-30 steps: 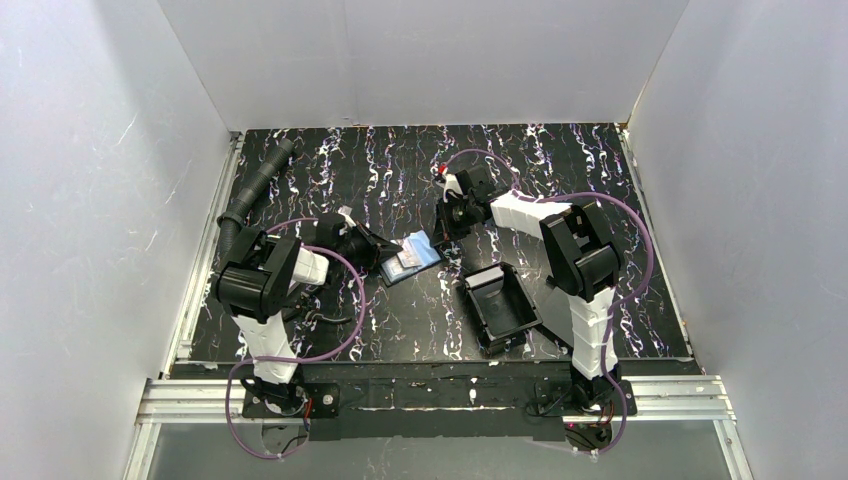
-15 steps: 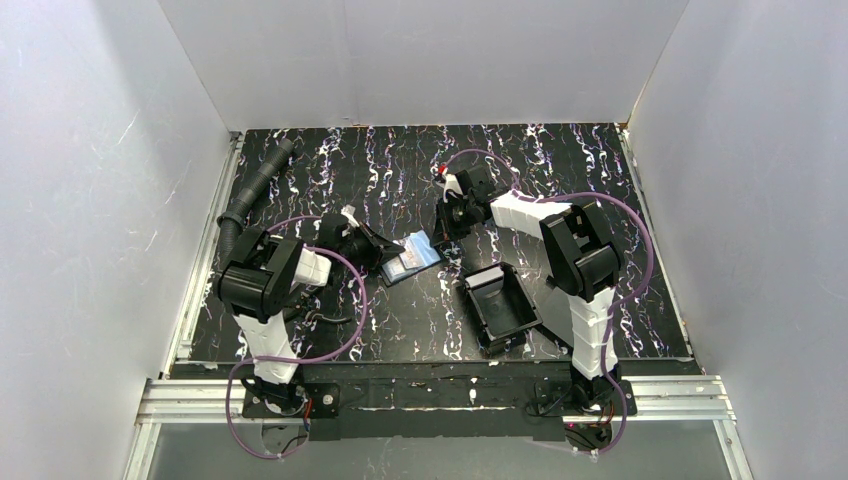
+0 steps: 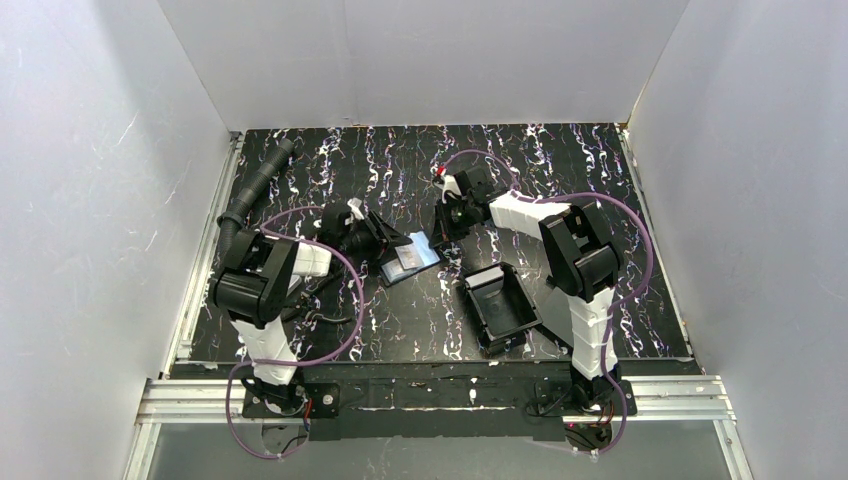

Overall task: Put the credit cards into the card holder
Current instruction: Insert the credit card into the card holder.

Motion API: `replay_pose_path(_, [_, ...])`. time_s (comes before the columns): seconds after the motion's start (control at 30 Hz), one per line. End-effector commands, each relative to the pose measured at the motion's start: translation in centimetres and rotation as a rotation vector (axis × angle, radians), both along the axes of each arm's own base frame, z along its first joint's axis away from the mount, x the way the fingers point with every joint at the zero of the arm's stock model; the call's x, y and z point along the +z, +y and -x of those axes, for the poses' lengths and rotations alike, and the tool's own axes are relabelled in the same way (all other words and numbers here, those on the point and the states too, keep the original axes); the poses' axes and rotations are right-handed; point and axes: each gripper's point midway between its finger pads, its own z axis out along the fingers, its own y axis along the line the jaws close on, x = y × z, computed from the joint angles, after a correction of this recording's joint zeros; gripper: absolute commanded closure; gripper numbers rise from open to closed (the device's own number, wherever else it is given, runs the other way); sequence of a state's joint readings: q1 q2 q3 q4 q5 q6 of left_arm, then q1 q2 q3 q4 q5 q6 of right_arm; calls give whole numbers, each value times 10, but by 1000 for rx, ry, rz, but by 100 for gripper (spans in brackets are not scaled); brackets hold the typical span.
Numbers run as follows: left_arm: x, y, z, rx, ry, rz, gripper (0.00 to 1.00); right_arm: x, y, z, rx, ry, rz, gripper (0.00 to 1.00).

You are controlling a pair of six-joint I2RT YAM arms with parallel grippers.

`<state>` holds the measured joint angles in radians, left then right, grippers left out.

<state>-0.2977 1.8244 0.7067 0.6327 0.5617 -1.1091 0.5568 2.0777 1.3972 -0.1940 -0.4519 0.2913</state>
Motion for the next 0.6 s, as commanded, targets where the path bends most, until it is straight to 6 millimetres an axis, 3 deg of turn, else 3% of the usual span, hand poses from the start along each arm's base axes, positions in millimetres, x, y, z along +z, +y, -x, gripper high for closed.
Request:
replay_pose_path(0.0, [-26,15,28,-48,175,-144,48,20,6,-1,20,-22,-20,99])
replay_pose_path(0.03, [-26,16,30,-57,191,-160,36,20,6,-1,20,-22,-20,99])
replay_pose_path(0.07, [-27,19,32,-63,213,-185,32,21,6,-1,20,-23,-19,99])
replay_pose_path(0.17, [-27,33,42,-81,292,-312,30,20,6,-1,22,-23,-16,99])
replay_pose_path(0.37, [-16,35,44,-86,316,-355,30,17,7,-1,24,-17,-20,99])
replay_pose_path(0.57, [0,34,36,-135,203,-428,22,18,8,0,27,-16,-24,99])
